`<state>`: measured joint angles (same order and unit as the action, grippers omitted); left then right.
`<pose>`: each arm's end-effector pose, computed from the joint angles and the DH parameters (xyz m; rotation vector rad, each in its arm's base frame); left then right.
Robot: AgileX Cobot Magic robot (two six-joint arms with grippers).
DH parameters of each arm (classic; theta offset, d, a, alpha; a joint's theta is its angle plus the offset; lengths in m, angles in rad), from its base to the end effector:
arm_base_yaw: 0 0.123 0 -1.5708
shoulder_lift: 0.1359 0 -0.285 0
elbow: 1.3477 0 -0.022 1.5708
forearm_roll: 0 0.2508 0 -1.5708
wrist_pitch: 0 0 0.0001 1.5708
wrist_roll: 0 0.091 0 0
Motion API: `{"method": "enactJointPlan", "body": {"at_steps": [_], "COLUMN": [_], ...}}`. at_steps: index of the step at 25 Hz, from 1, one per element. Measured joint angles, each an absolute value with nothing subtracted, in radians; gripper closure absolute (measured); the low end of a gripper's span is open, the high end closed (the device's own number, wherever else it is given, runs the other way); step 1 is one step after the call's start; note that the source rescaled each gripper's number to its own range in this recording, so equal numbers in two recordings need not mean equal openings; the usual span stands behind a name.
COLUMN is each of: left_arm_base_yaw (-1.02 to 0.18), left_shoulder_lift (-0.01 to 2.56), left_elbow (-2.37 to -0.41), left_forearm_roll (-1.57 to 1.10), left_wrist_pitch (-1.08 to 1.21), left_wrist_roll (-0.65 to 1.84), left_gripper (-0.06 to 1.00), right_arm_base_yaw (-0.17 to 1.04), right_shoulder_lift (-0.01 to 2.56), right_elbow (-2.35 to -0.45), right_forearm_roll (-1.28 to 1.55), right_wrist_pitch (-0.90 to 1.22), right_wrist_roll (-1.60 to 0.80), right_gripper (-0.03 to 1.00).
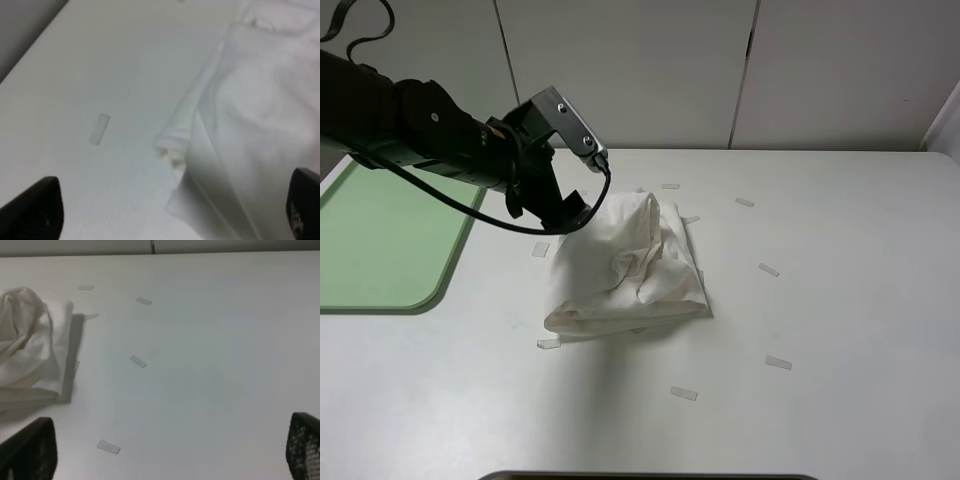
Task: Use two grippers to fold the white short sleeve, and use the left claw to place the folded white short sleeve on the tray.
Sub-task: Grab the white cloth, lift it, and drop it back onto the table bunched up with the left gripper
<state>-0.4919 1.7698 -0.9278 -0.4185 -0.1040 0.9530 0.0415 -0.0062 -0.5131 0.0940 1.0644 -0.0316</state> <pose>0.3219 -0.1682 0.1806 1.0771 1.9535 0.0714 -0.0080 0.0071 0.2809 -0.0797 2.0256 0.1184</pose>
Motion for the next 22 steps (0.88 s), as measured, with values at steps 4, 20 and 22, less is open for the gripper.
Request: {"method": "enactJointPlan", "body": {"at_steps": [4, 20, 22], "left_arm_base_yaw": [-0.492, -0.685, -0.716], "left_shoulder_lift": [1.778, 1.967, 1.968], "left_elbow": [-0.917, -0.976, -0.993], "left_forearm_roll": [-0.357, -0.404, -0.42], "left_wrist_pitch": [-0.101, -0.238, -0.244], "left_wrist_roll": [0.954, 0.95, 0.947], "left_gripper": [0.06, 0.06, 0.06], "right_arm_base_yaw": [0.041, 0.041, 0.041], "right_shoulder_lift": [-0.006, -0.006, -0.006], "right_elbow": [-0.513, -0.513, -0.513], "right_forearm_roll": [0.094, 0.095, 0.095], "right_wrist_pitch": [1.064, 1.064, 1.064], "right_wrist_roll": [-0.032, -0.032, -0.032], "right_gripper": [-0.03, -0.03, -0.03]}}
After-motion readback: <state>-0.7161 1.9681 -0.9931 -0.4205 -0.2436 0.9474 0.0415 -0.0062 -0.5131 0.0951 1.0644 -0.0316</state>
